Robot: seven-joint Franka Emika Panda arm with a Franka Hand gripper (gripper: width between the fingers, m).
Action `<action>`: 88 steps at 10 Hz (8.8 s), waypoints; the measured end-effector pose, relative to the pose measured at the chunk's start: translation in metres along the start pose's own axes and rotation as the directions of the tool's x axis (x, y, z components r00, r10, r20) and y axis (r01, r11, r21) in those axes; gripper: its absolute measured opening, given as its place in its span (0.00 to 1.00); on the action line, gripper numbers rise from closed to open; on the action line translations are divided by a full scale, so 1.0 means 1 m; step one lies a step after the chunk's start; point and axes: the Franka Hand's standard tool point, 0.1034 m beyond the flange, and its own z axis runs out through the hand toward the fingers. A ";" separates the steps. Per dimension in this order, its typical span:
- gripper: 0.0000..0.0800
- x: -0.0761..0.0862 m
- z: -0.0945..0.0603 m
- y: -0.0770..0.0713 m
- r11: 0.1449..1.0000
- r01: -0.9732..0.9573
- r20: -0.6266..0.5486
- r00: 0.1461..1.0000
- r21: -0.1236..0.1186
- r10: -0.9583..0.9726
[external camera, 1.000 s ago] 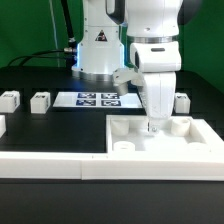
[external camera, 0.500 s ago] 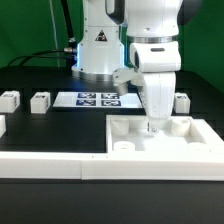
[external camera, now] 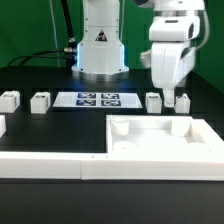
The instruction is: Assemble square table
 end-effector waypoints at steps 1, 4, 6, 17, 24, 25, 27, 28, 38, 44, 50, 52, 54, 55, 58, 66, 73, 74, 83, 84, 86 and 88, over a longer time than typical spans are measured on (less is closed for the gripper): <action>0.81 0.013 -0.013 -0.005 0.997 -0.079 -0.009 0.997 -0.015 0.079; 0.81 0.019 -0.018 -0.003 0.937 -0.348 -0.038 0.937 -0.008 0.348; 0.81 0.021 -0.016 -0.007 0.887 -0.462 -0.037 0.886 0.005 0.462; 0.81 0.010 0.005 -0.058 0.464 -0.885 0.399 0.413 -0.036 0.819; 0.81 -0.004 0.010 -0.069 0.487 -0.869 0.715 0.283 -0.091 0.640; 0.81 -0.004 0.014 -0.070 0.488 -0.867 0.750 0.257 -0.099 0.609; 0.81 -0.002 0.025 -0.086 0.496 -0.862 0.771 0.248 -0.100 0.587; 0.81 -0.002 0.028 -0.095 0.460 -0.882 0.793 0.205 -0.105 0.574; 0.36 -0.006 0.038 -0.105 0.444 -0.890 0.823 0.174 -0.104 0.541; 0.36 -0.006 0.037 -0.103 0.443 -0.890 0.821 0.176 -0.103 0.543; 0.36 -0.014 -0.079 -0.009 0.410 -0.912 0.717 0.271 -0.024 0.642; 0.36 -0.009 -0.078 -0.008 0.406 -0.914 0.597 0.320 -0.011 0.736; 0.37 -0.005 -0.080 -0.003 0.403 -0.915 0.521 0.343 -0.002 0.782; 0.37 0.003 -0.086 0.017 0.415 -0.909 0.471 0.377 0.024 0.798; 0.37 0.019 -0.125 0.102 0.516 -0.855 0.235 0.511 0.042 0.827; 0.37 0.060 -0.097 0.116 0.519 -0.851 -0.373 0.456 0.082 0.808; 0.37 0.060 -0.073 0.093 0.610 -0.792 -0.492 0.523 0.021 0.696; 0.37 0.057 -0.073 0.113 0.613 -0.790 -0.504 0.534 -0.011 0.679; 0.37 0.065 -0.053 0.148 0.624 -0.781 -0.488 0.553 -0.022 0.675; 0.37 0.065 -0.052 0.147 0.626 -0.779 -0.486 0.556 -0.022 0.675; 0.37 0.071 -0.045 0.138 0.638 -0.770 -0.478 0.568 -0.022 0.670; 0.37 0.073 -0.040 0.133 0.643 -0.765 -0.477 0.574 -0.023 0.666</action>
Offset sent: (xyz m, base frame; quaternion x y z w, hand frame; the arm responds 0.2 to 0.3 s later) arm 0.0000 0.0000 0.0000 0.0000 0.0000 0.1938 0.9810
